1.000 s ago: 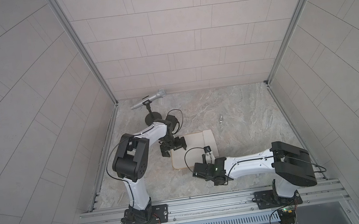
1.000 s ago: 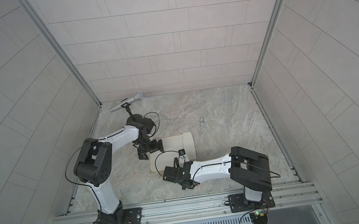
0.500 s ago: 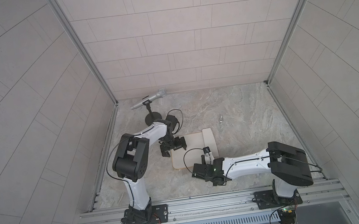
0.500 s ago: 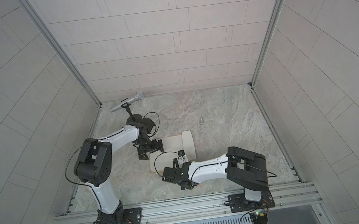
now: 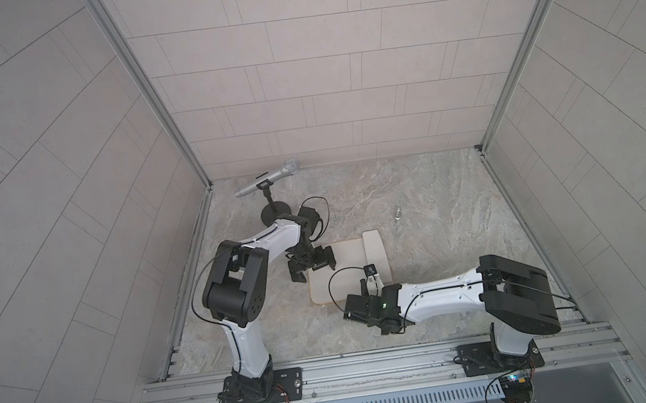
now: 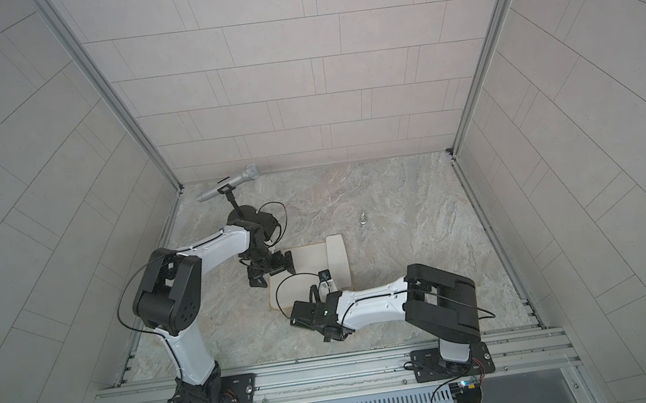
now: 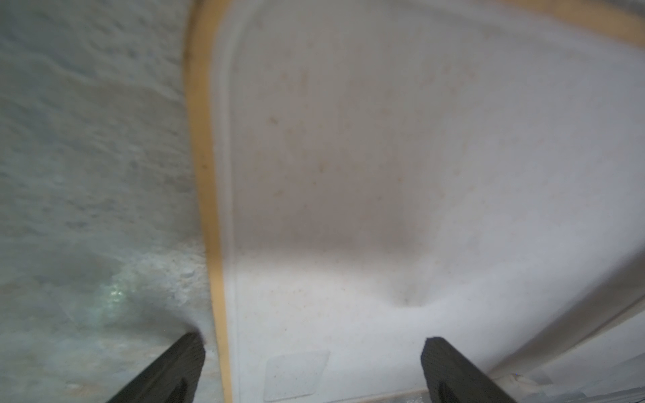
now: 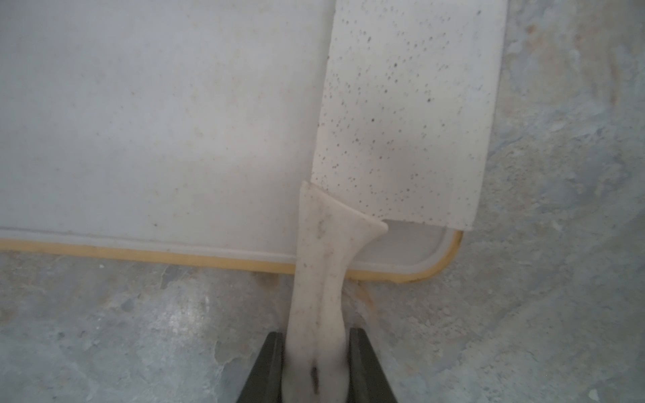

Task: Align the knife with the edge of the cutting board
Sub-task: Adjust the knife at the edge of the cutting board.

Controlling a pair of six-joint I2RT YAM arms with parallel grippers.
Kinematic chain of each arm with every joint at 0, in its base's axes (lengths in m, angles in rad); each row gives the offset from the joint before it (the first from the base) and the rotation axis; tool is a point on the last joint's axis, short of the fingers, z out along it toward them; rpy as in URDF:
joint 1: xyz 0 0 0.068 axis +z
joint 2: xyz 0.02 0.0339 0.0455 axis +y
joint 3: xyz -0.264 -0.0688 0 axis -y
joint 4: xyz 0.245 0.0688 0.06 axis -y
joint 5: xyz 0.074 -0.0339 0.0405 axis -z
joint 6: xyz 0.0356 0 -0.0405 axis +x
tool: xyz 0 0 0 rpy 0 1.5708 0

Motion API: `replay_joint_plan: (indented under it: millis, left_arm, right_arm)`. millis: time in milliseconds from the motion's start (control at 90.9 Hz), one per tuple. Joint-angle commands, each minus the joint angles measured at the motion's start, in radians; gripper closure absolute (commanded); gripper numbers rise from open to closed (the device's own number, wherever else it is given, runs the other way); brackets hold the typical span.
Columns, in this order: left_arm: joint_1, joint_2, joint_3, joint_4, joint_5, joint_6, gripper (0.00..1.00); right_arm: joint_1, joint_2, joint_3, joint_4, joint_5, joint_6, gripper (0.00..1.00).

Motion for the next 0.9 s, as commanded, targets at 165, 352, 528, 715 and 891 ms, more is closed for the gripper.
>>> replay_joint_plan:
  millis: [165,352,528,715,891]
  left_arm:
    - [-0.006,0.028,0.008,-0.016,0.001,-0.001,0.00]
    - [-0.006,0.028,0.008,-0.017,-0.002,-0.001,0.00]
    - [-0.007,0.028,0.008,-0.017,-0.003,-0.002,0.00]
    - [-0.006,0.028,0.009,-0.018,-0.007,-0.001,0.00]
    - [-0.007,0.030,0.011,-0.020,-0.010,-0.002,0.00]
  right_arm:
    - [0.006,-0.004,0.014,0.012,-0.010,0.011,0.81]
    - [0.009,-0.018,0.013,0.006,-0.008,0.014,0.73]
    - [0.014,-0.025,0.011,0.007,-0.008,0.019,0.77]
    - [0.022,-0.030,0.008,0.003,-0.007,0.027,0.83]
    - [0.028,-0.030,0.008,-0.006,-0.003,0.039,0.86]
